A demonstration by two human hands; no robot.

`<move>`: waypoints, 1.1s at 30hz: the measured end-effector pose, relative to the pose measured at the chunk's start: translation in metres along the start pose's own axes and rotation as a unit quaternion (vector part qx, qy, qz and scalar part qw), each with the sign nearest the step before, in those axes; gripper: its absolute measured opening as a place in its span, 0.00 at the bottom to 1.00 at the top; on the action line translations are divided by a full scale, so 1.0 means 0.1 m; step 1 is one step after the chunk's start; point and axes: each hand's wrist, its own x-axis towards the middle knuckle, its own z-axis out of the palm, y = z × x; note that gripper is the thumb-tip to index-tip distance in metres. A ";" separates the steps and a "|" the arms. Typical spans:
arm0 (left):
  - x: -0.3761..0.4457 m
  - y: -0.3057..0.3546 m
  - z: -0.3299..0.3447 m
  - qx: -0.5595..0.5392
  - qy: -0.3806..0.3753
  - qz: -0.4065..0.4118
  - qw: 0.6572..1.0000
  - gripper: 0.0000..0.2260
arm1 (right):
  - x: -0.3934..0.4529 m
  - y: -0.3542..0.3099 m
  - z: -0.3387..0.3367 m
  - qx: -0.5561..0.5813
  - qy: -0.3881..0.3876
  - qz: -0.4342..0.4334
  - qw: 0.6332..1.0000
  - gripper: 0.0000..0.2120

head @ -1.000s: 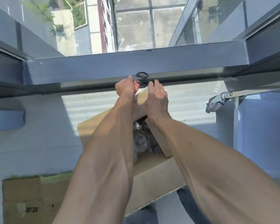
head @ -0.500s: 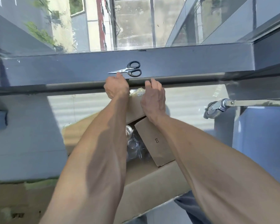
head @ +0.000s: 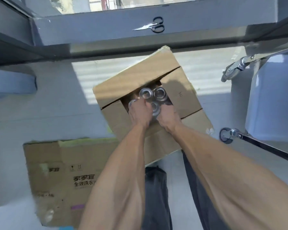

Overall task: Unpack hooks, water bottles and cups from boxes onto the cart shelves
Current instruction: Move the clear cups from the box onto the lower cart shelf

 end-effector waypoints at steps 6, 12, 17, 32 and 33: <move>-0.38 -0.46 0.35 0.119 -0.156 -0.011 0.981 0.11 | -0.27 0.17 0.39 -0.007 0.023 0.016 1.000 0.16; -0.58 -0.19 0.13 0.226 -0.127 -0.017 0.966 0.10 | -0.52 0.29 0.38 0.013 0.103 0.001 0.995 0.27; -0.65 -0.36 -0.27 0.222 -0.148 -0.182 0.947 0.25 | -0.67 0.20 -0.01 0.075 0.131 0.103 0.983 0.37; -0.44 -1.14 0.21 0.006 0.050 -0.269 0.962 0.36 | 0.08 0.54 0.20 -0.052 0.206 0.113 0.971 0.38; -0.42 -1.15 0.25 0.015 0.063 -0.265 0.962 0.36 | 0.11 0.57 0.23 -0.059 0.238 0.104 0.964 0.36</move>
